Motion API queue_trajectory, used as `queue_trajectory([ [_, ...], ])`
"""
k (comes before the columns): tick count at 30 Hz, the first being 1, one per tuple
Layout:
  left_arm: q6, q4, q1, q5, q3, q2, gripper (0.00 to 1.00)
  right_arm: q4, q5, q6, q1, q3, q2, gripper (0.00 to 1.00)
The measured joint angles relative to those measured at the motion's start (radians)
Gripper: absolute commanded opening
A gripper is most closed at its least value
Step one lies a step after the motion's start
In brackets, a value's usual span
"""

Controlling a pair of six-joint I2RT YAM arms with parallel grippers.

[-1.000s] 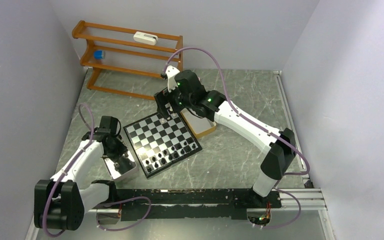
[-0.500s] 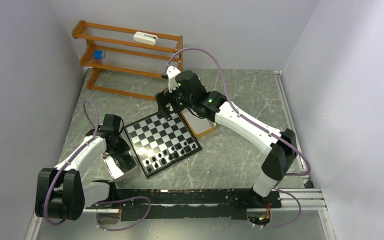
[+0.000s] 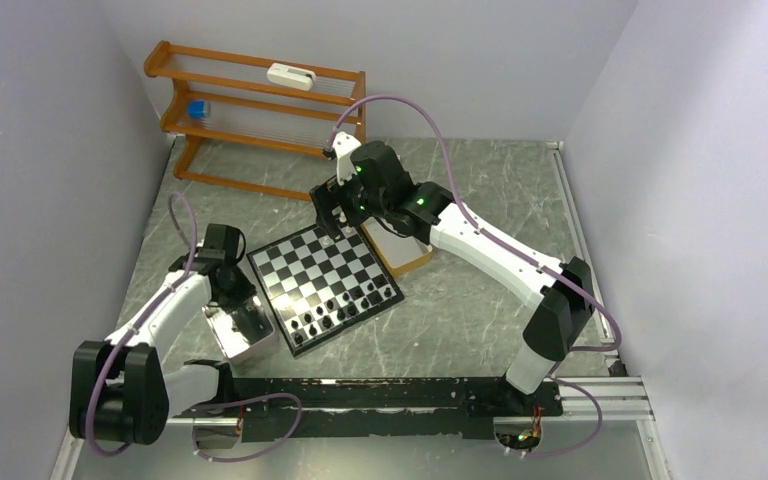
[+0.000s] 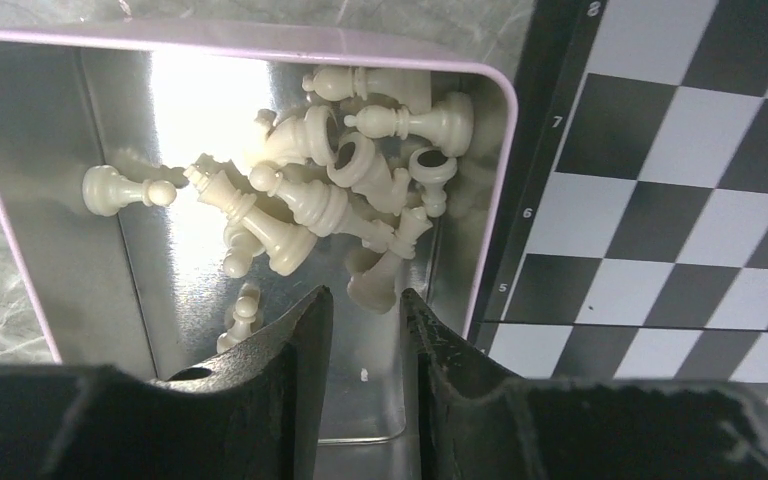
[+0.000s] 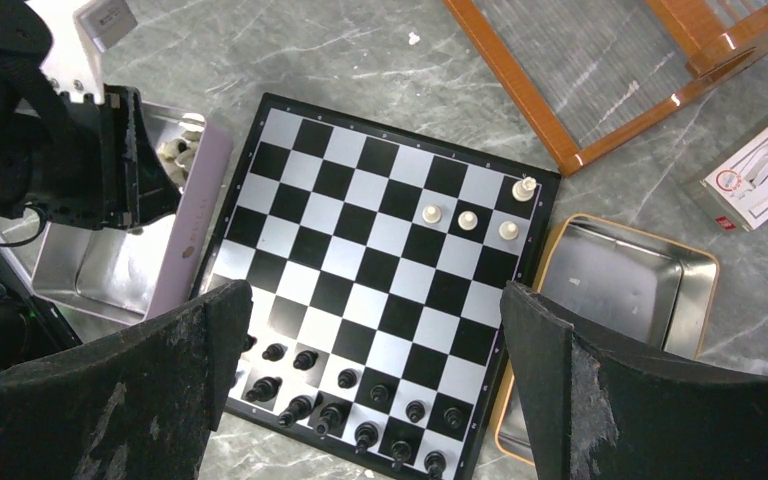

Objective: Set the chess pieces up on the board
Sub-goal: Pick up the chess piece from the storage box.

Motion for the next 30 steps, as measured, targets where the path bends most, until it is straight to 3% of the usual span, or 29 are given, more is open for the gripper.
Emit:
queue_trajectory([
  [30,0.013,0.06,-0.007,0.01,-0.013,0.097,0.32,0.0,0.0,0.0,0.0,0.0,0.0,1.0],
])
